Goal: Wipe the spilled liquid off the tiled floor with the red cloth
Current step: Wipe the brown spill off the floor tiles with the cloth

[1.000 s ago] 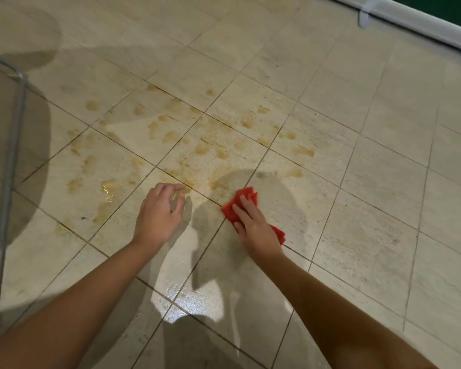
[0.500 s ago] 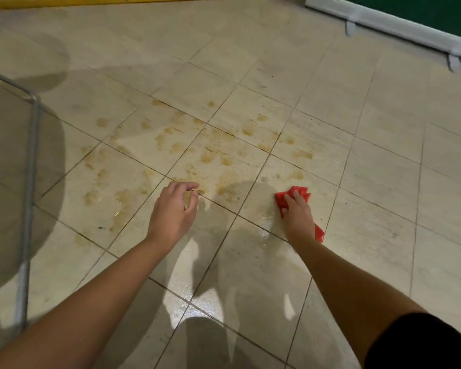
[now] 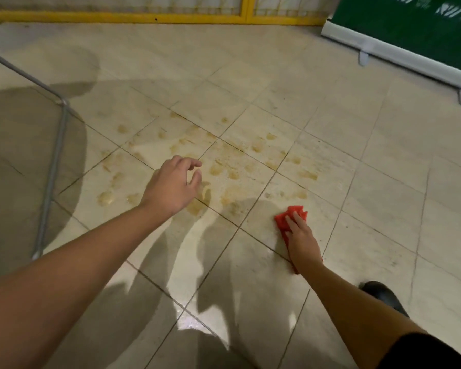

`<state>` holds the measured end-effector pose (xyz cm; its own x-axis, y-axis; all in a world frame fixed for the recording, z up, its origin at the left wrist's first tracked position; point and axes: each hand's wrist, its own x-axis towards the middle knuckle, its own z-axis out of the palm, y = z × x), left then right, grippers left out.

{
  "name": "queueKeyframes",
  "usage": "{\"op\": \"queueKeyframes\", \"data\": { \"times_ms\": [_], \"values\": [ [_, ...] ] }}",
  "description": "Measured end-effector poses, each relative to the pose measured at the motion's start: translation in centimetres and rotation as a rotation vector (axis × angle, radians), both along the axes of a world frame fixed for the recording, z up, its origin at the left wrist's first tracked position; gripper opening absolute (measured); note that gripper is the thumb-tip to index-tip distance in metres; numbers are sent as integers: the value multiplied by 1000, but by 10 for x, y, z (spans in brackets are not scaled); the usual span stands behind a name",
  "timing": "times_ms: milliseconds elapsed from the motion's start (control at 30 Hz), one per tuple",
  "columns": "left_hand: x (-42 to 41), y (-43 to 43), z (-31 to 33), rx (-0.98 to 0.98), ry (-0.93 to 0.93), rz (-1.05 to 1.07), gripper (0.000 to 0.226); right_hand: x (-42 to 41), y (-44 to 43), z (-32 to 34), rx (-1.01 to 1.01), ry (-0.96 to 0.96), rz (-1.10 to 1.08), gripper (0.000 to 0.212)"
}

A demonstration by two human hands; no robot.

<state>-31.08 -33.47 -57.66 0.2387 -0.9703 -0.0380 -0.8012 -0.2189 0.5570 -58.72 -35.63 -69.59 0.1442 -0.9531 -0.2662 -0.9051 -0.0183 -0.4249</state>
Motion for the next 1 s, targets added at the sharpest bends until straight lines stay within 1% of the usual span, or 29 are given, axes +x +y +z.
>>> {"op": "queueKeyframes", "data": {
  "times_ms": [67, 200, 267, 300, 333, 400, 433, 467, 500, 567, 633, 700, 800, 900, 967, 1000],
  "values": [
    [-1, -10, 6, 18, -34, 28, 32, 5, -16, 2, -4, 9, -40, 46],
    [-9, -21, -5, 77, -83, 80, 33, 42, -19, -4, -65, -13, 86, 53],
    [-15, -22, -17, 104, -48, 161, 33, 54, -8, -9, -91, -70, 237, 53],
    [-19, -23, -22, 105, -19, 205, 32, 56, -2, -10, -83, -76, 354, 53],
    [-24, -24, -26, 110, 5, 240, 31, 54, 1, -9, -47, -62, 483, 58],
    [-33, -24, -32, 131, 26, 286, 31, 40, 3, -11, 69, -3, 687, 76],
    [-37, -25, -32, 137, 28, 301, 31, 29, 1, -8, 103, -15, 738, 81],
    [-41, -25, -32, 142, 29, 315, 31, 16, -1, -6, 95, -23, 778, 82],
    [-45, -25, -31, 146, 34, 334, 31, 4, -4, -5, 39, -3, 809, 82],
    [-53, -22, -29, 134, 46, 374, 31, -23, -12, -9, -62, 10, 739, 76],
    [-59, -19, -26, 95, 40, 395, 30, -42, -27, -9, -92, -71, 519, 60],
    [-65, -18, -24, 73, 36, 412, 30, -52, -44, -10, -48, -102, 307, 43],
    [-71, -16, -23, 60, 22, 418, 29, -53, -65, -14, -88, -95, 159, 40],
    [-75, -15, -21, 47, 20, 430, 29, -22, -87, -9, -62, -73, 30, 43],
    [-77, -18, -21, 74, -21, 405, 30, -1, -90, -6, -39, -66, 41, 44],
    [-78, -20, -23, 97, -44, 398, 31, 6, -86, -5, -29, -69, 85, 44]
  ]
}}
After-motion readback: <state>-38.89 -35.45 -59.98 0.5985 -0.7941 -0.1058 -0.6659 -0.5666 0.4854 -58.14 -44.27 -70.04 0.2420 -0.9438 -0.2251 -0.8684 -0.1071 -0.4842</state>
